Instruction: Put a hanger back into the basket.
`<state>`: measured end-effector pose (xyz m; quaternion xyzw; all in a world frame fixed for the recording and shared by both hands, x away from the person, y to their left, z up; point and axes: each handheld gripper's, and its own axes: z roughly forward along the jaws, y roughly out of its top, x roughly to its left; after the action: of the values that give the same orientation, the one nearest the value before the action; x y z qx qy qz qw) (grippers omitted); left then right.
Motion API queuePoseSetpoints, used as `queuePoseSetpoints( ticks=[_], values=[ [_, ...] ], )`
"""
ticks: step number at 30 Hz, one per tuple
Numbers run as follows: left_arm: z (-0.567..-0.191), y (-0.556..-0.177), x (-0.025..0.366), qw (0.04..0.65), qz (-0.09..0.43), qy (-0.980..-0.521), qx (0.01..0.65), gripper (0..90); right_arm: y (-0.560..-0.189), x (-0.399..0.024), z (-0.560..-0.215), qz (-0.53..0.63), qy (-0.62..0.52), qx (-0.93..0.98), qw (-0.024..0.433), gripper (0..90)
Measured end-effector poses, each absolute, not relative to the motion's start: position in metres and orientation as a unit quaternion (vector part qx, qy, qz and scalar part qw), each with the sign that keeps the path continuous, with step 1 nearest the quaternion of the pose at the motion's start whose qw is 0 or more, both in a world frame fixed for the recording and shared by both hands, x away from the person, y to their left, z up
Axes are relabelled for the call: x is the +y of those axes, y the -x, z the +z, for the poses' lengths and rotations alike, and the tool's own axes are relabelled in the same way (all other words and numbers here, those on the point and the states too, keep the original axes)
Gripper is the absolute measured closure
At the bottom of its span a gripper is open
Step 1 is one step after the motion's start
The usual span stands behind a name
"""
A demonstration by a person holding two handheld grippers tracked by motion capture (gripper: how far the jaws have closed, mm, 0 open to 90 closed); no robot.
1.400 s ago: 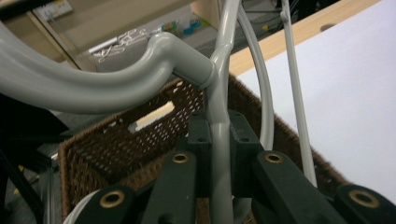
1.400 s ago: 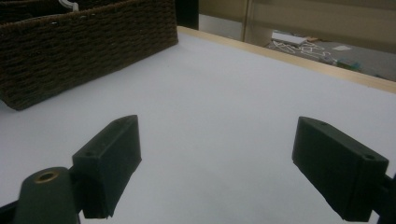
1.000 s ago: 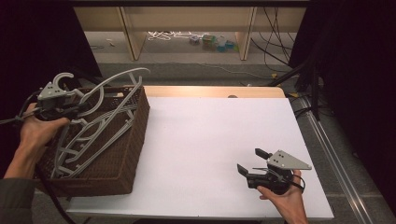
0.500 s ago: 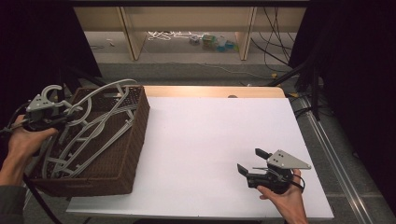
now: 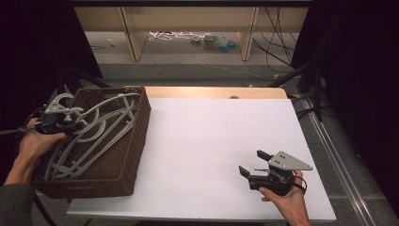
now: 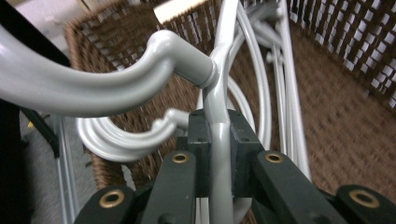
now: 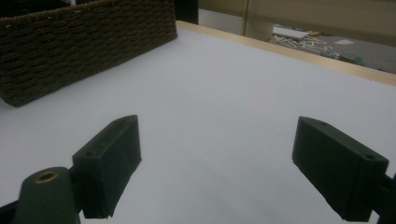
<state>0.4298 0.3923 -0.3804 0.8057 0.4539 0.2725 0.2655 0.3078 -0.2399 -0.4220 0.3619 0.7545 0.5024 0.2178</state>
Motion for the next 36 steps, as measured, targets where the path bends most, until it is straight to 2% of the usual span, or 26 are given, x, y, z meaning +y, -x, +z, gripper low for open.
queuePoseSetpoints(
  ticks=[6,16,21,22,26,29,30,36],
  values=[
    [-0.394,-0.435,0.386,0.264,0.26,-0.817,0.441,81.3,-0.308,-0.241,-0.422,0.494,-0.361,0.76,0.221,16.4],
    [-0.401,-0.439,0.382,0.214,0.271,-0.826,0.445,80.9,-0.308,-0.241,-0.424,0.495,-0.364,0.76,0.212,16.4],
    [-0.404,-0.44,0.381,0.211,0.272,-0.818,0.461,75.9,-0.309,-0.241,-0.424,0.496,-0.363,0.758,0.216,16.4],
    [-0.404,-0.44,0.381,0.212,0.272,-0.815,0.465,74.4,-0.309,-0.242,-0.424,0.496,-0.362,0.758,0.221,16.4],
    [-0.399,-0.439,0.384,0.214,0.28,-0.799,0.487,52.8,-0.309,-0.241,-0.425,0.504,-0.364,0.754,0.211,16.4],
    [-0.392,-0.435,0.383,0.229,0.296,-0.78,0.502,42.7,-0.309,-0.243,-0.424,0.495,-0.37,0.757,0.213,16.4],
    [-0.39,-0.435,0.383,0.24,0.299,-0.774,0.504,42.7,-0.309,-0.243,-0.424,0.495,-0.37,0.757,0.213,16.4],
    [-0.369,-0.424,0.374,0.305,0.301,-0.741,0.517,29.8,-0.308,-0.243,-0.423,0.497,-0.371,0.754,0.215,16.4]
  ],
)
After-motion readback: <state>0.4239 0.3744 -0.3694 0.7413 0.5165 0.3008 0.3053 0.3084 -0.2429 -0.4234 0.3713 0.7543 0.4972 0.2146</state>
